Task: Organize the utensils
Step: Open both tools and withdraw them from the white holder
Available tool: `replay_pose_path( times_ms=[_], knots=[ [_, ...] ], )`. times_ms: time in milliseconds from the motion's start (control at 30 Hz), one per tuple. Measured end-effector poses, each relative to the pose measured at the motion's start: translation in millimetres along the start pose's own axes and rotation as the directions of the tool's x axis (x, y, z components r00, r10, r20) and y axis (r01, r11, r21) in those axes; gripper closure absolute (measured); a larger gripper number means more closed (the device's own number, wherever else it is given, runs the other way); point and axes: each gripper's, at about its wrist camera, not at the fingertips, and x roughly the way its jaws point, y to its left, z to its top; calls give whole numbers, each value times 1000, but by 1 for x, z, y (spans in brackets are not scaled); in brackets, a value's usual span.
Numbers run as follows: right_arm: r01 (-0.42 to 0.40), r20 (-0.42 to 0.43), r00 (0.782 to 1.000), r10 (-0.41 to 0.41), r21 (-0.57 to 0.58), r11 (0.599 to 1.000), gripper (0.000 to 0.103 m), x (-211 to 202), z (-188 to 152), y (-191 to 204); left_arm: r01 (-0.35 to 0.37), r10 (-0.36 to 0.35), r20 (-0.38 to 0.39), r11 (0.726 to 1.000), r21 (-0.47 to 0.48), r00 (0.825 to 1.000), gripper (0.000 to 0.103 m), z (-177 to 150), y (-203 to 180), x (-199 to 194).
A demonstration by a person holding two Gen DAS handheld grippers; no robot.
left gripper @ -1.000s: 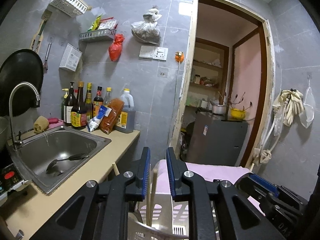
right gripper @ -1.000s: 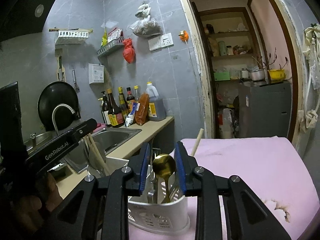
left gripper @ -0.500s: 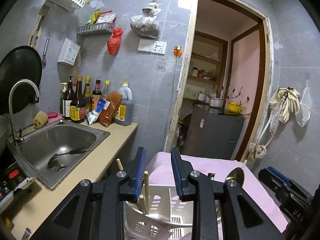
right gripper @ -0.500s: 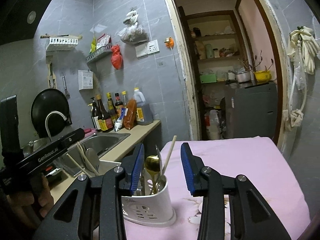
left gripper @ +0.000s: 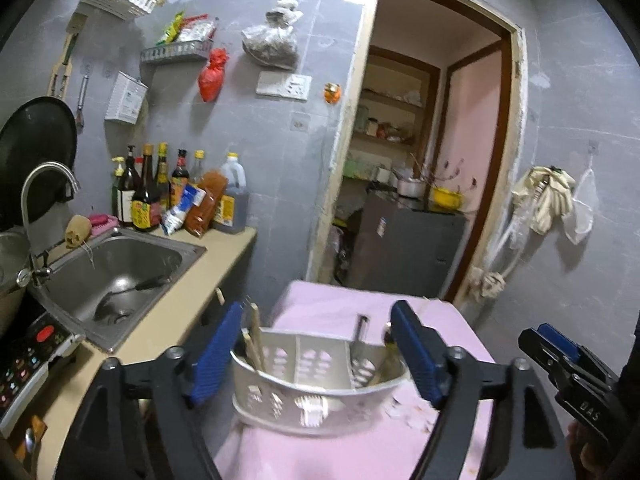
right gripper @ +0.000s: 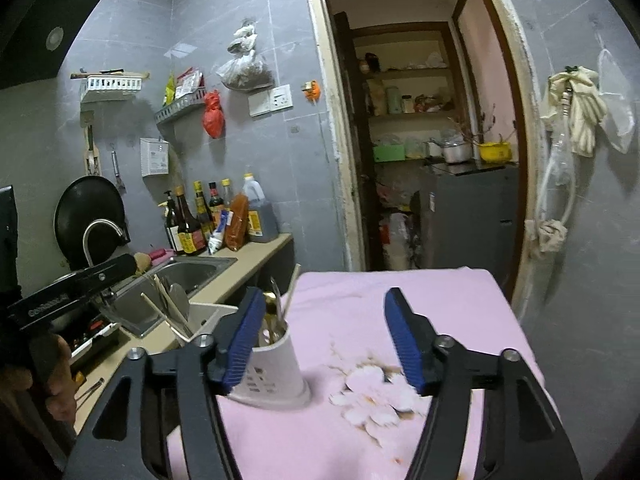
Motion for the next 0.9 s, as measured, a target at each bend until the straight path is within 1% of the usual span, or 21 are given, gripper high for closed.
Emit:
replay_pose_path(
  times_ms=[33,100,200,233,300,367,500,733,900],
  knots=[
    [12,-7,1000,-12,3,1000,41,-8,0,-3,7,-7,-16,1000,3,1000,23,-1,-3,-4],
    [29,-17,999,-29,4,1000,34,-18,1,-7,16,-15,-43,1000,13,999,19,-3,-9,-13],
    [58,-27,998,-58,7,998,28,-34,2,-13,21,-19,-62,999,29,998,9,-8,-16,-27],
    [69,-35,997,-68,11,998,26,-41,2,-16,21,-19,-70,999,35,997,7,-11,-19,-32],
    [83,-46,996,-83,13,996,17,-53,2,-19,21,-17,-88,999,43,996,7,-14,-22,-39],
    [96,-54,994,-96,2,995,11,-62,1,-21,18,-14,-110,999,38,994,7,-19,-25,-48],
    [113,-66,991,-115,-35,993,3,-87,-3,-22,18,-13,-126,999,42,992,6,-26,-30,-65],
    [136,-94,986,-140,-45,990,2,-125,-12,-29,-6,19,-138,995,96,990,5,-41,-39,-92],
    [159,-101,981,-163,-46,986,2,-147,-21,-31,7,9,-165,995,95,986,5,-51,-42,-104]
  ],
)
